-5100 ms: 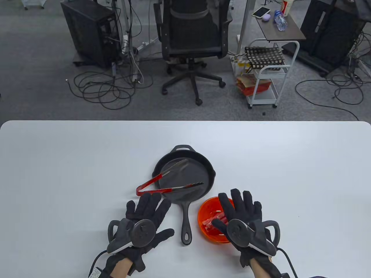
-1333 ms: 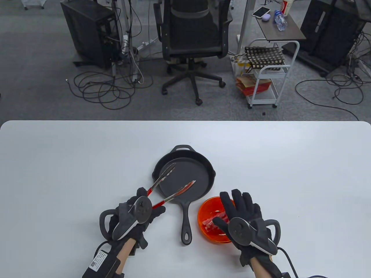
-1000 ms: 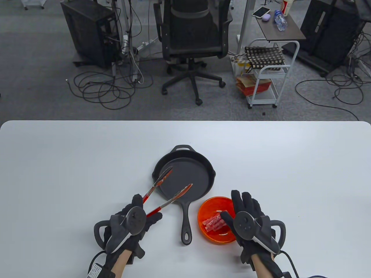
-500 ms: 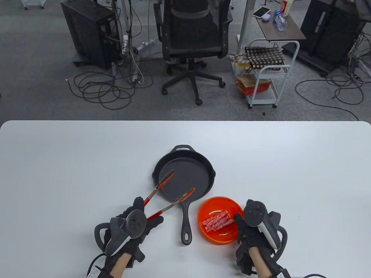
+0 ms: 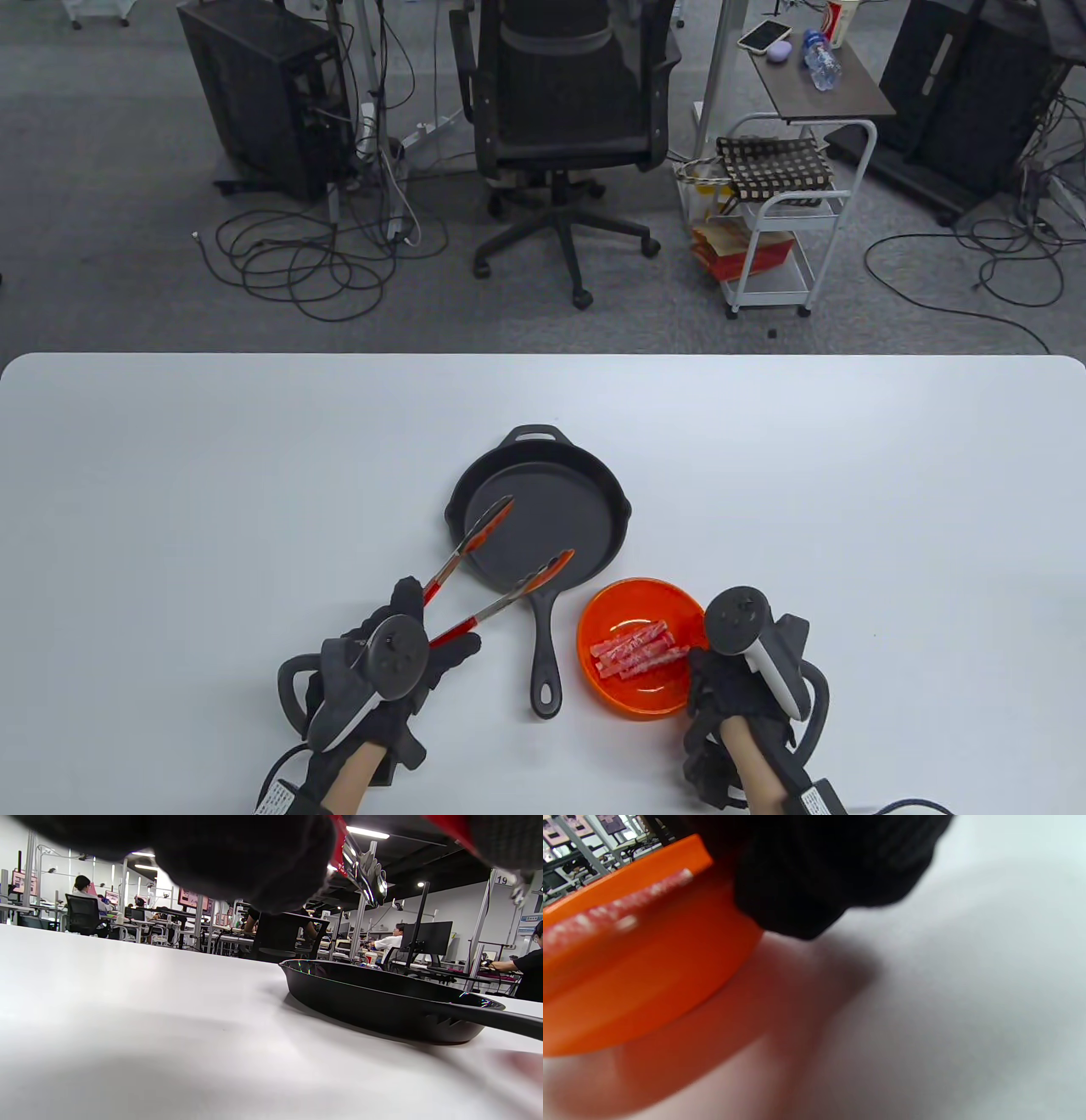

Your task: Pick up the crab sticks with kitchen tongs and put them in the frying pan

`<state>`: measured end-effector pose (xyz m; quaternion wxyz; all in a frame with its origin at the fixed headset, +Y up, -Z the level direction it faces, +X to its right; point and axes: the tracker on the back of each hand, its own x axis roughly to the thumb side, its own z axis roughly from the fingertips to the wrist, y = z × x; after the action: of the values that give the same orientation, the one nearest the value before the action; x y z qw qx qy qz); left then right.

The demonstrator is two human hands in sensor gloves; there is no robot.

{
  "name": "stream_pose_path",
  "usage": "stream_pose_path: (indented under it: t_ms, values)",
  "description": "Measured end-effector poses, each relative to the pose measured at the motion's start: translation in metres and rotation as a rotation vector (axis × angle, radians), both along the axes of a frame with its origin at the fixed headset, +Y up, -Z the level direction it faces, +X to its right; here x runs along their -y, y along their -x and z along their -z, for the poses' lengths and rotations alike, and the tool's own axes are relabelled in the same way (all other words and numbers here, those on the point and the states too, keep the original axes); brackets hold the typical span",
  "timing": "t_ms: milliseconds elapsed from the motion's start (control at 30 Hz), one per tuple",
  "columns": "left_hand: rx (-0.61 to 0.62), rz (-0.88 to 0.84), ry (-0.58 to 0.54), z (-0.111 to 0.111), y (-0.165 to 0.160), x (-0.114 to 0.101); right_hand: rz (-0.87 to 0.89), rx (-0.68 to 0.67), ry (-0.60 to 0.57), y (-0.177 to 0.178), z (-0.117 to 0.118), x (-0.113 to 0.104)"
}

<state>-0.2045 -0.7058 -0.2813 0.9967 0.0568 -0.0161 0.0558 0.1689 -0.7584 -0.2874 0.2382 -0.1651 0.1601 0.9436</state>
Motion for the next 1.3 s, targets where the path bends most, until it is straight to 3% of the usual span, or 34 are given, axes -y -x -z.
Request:
stream_pose_path:
  t_ms: [433, 833, 1300]
  values:
    - [0.011, -0.021, -0.013, -0.001, 0.0, -0.001, 0.34, 0.082, -0.062, -0.021, -0.006, -0.005]
    - [0.053, -0.039, -0.06, -0.007, -0.008, -0.005, 0.383, 0.191, -0.336, -0.037, -0.018, -0.034]
    - [0.205, -0.014, -0.08, -0.026, -0.045, -0.01, 0.354, 0.085, -0.327, -0.016, -0.017, -0.033]
